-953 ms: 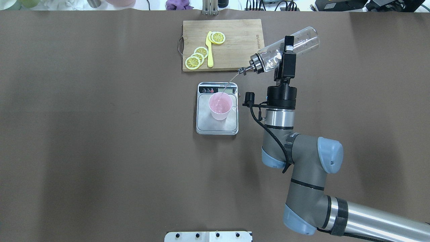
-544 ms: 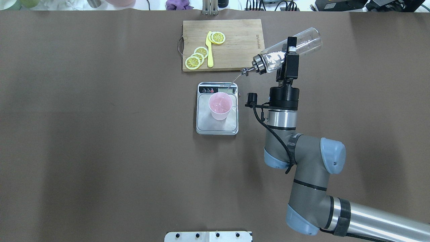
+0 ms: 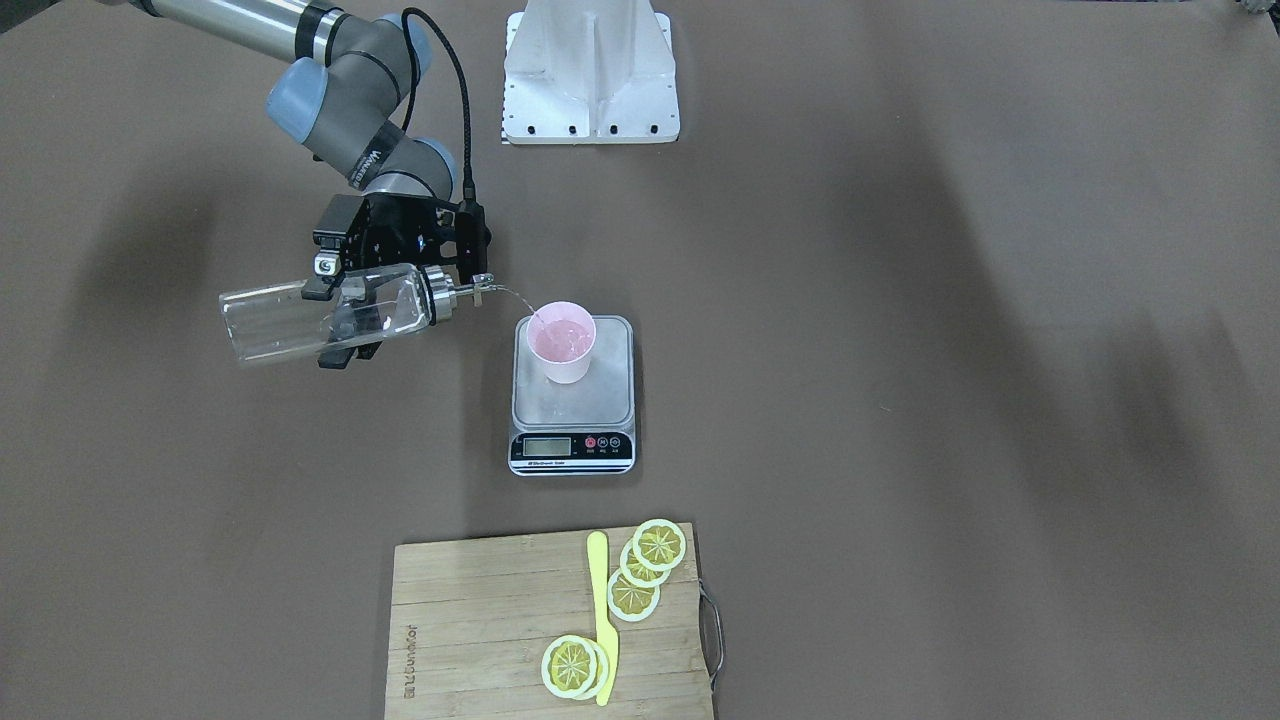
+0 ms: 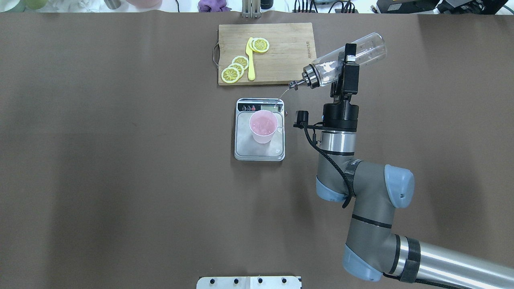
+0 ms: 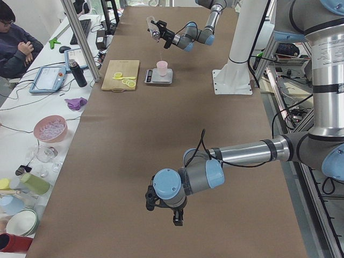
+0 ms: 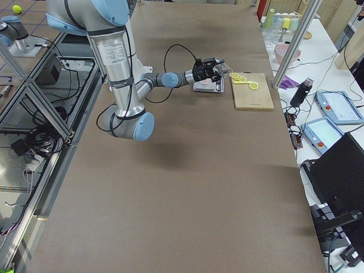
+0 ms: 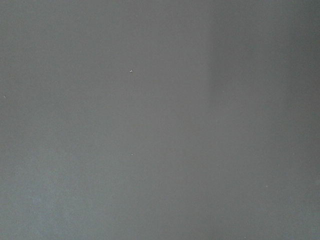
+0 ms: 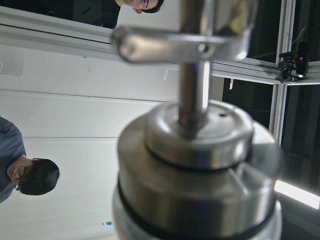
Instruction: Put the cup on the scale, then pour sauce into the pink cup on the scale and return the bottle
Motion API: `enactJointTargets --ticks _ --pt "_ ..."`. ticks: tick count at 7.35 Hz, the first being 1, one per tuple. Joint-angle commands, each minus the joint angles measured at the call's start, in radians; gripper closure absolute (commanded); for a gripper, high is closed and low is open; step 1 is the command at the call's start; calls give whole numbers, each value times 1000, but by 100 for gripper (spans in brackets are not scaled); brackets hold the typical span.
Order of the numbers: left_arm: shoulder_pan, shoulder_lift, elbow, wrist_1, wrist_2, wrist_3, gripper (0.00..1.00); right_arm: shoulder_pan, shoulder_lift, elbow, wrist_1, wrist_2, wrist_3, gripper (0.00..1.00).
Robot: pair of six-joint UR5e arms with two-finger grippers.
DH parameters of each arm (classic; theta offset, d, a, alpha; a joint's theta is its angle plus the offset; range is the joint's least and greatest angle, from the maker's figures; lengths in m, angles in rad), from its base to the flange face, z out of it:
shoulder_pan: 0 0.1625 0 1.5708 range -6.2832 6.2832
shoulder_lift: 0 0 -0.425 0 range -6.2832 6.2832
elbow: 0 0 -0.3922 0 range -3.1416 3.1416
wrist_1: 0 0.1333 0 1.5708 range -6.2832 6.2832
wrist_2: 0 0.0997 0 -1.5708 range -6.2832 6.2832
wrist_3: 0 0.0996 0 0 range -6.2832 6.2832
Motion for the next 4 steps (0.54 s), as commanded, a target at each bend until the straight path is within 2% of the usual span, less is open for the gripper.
enactJointTargets --ticks 1,4 --pt "-1 2 -4 0 0 0 2 0 -3 5 24 10 -5 100" --pt "-1 2 -10 0 0 2 2 -6 0 33 39 89 -5 100"
